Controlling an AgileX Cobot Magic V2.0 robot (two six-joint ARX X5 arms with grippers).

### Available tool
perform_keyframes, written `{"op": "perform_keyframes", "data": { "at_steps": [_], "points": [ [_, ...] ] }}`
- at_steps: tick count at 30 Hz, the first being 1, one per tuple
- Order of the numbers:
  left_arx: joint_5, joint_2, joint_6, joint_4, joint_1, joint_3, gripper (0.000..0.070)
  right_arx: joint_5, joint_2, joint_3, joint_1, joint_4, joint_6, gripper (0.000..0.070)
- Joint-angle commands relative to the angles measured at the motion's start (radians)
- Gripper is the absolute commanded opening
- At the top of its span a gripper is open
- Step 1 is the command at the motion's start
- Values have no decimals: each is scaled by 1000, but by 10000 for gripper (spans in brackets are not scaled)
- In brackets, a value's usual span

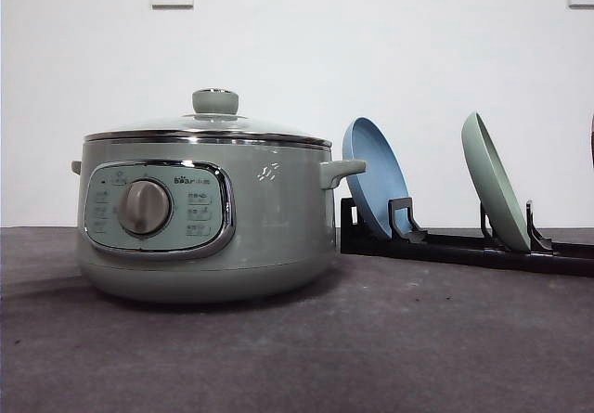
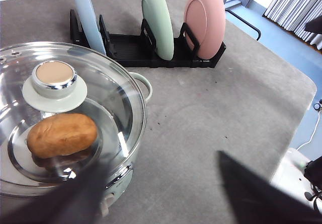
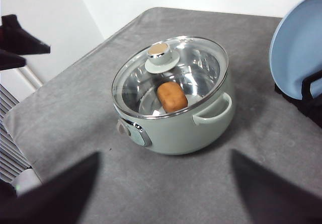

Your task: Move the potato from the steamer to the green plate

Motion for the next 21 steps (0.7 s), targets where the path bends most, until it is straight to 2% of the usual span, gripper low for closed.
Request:
{"op": "perform_keyframes", "data": {
  "at_steps": [1,16,21],
  "points": [
    [12,7,14,11,-6,26,652,7,3,18,4,1,-2,700],
    [12,7,14,11,-6,26,696,13,3,18,4,-2,12,700],
    [12,7,14,14,-6,26,700,22,10,18,4,1,52,700]
  ]
}}
